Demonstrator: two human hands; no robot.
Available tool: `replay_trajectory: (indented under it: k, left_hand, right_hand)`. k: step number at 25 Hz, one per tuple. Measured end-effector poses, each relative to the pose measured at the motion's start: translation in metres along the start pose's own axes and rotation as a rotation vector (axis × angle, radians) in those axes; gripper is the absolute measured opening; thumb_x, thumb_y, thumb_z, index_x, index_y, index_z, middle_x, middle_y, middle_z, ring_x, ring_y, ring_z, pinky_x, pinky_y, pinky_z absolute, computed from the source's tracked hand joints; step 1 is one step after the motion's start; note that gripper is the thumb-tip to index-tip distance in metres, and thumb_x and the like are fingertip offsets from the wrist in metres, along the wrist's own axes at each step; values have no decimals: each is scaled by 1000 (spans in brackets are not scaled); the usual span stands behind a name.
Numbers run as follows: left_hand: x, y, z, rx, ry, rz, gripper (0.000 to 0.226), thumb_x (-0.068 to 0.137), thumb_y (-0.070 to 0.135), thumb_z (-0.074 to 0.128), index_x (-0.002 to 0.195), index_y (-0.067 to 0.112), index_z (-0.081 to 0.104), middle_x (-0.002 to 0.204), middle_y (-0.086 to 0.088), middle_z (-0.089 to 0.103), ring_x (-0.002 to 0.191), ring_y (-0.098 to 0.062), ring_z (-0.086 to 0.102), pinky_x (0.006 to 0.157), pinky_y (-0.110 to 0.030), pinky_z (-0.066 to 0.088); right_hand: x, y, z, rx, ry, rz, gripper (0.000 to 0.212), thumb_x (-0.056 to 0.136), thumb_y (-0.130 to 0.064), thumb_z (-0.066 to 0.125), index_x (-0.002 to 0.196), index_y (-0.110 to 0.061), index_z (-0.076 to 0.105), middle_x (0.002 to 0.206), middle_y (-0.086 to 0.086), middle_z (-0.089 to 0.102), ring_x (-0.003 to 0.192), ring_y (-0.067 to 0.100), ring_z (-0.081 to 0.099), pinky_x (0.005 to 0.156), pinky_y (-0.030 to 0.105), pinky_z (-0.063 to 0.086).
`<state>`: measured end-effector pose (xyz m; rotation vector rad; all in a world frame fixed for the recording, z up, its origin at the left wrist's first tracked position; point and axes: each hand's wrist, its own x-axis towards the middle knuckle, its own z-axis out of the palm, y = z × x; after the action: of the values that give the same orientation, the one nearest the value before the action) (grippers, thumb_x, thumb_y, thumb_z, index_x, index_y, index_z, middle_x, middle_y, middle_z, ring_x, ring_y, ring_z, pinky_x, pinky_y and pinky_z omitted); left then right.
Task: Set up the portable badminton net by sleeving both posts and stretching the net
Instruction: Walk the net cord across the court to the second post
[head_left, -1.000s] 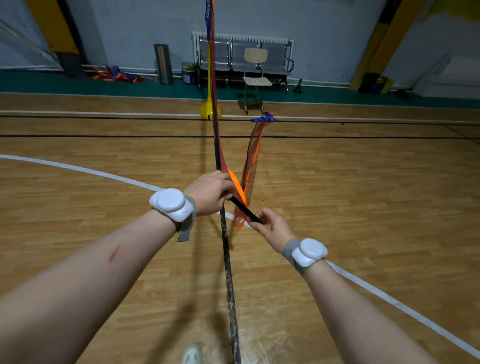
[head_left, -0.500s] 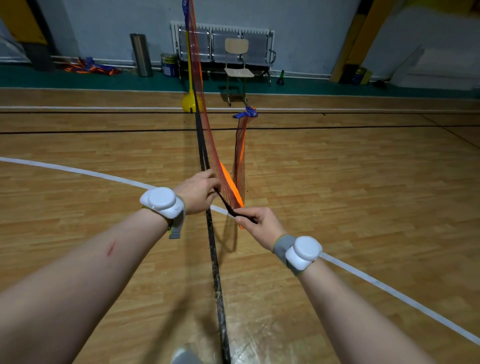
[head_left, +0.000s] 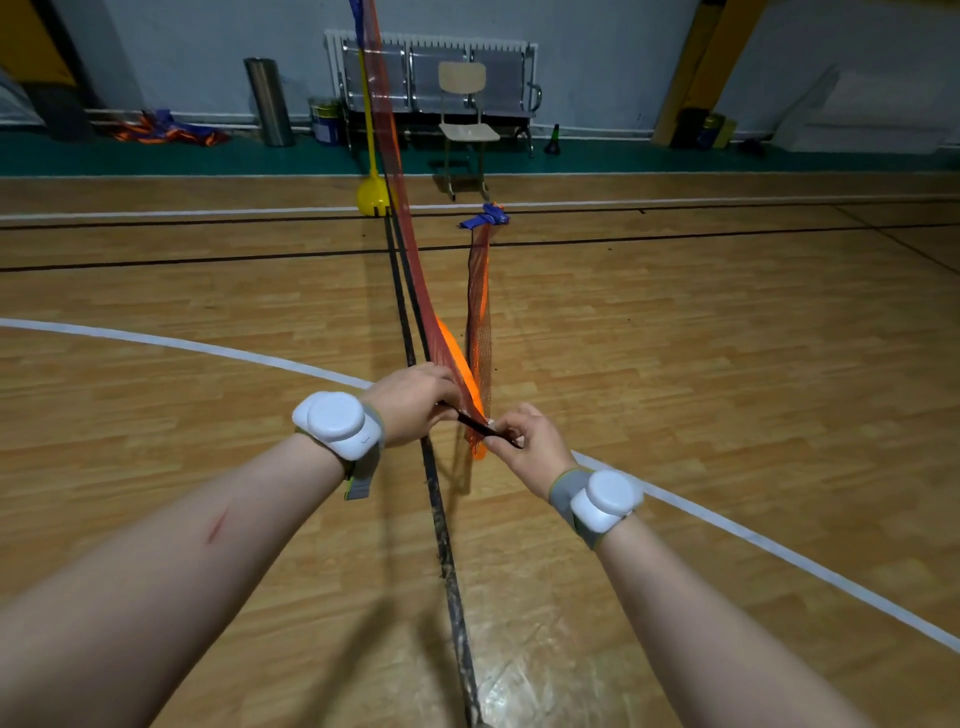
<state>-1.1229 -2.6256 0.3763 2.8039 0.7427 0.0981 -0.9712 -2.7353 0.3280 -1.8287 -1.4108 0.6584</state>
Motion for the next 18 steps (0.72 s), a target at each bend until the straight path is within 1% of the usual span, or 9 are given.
replay_trajectory:
  k: [2,5,8,11,13,15,16,17,18]
  left_hand:
    - [-15,-5,-6,7,28,-10,21,92,24,52,106,13,64,110,-3,58,109,-18,49,89,-28,39]
    - [-37,-15,-18,-8,79,-34,19,92,22,53,101,10,64,107,-6,57,105,-20,50,87,-31,40]
    - [-51,-19,-29,-1,88,-53,18,92,21,52,98,9,64,106,-7,57,103,-21,51,86,-32,41]
    - [-60,-20,-35,-11,119,-43,17,91,18,53,97,7,65,106,-7,58,103,-21,52,85,-31,40]
    - [-65,-23,-40,2,134,-44,17,91,19,54,98,8,65,107,-5,58,104,-20,51,84,-28,39]
    - [-70,-29,-45,3,147,-50,18,91,19,54,100,8,65,107,-5,58,104,-20,51,81,-24,36]
    - [-73,-32,-46,0,146,-52,18,91,19,54,100,7,65,107,-6,58,104,-20,51,81,-24,35]
    - [-73,-33,-47,7,138,-55,18,91,19,55,100,7,65,107,-6,58,104,-20,51,82,-26,37]
    - [-74,-33,-47,16,125,-56,18,91,19,54,100,7,65,106,-6,58,104,-20,50,83,-28,38]
  right_hand:
    - [-3,-8,8,-14,-6,-6,13,85,-13,63,88,0,64,88,-1,44,78,12,45,64,4,32]
    - [-7,-24,23,9,-23,-13,11,87,-10,59,96,-4,62,89,-3,49,82,13,47,63,11,30]
    - [-15,-37,36,-4,15,-45,8,87,-8,57,94,-3,59,91,0,49,89,15,45,70,17,29]
    - [-21,-45,42,-69,93,-58,10,86,-16,62,90,-7,62,97,0,48,98,13,38,84,24,27]
    - [-23,-49,42,-10,57,-46,11,87,-17,61,92,-8,63,98,4,57,99,18,47,89,30,34]
    - [-29,-55,45,148,3,-6,8,89,-12,58,95,-7,61,89,7,61,89,24,57,83,33,45]
    - [-33,-56,47,190,-1,18,7,89,-11,57,95,-10,60,85,6,60,82,23,57,78,35,47]
    - [-36,-54,47,198,4,36,4,88,-11,58,92,-12,57,82,5,57,78,22,54,74,35,47]
    - [-39,-52,49,173,15,46,5,88,-12,59,87,-14,55,82,4,54,76,20,51,71,31,44]
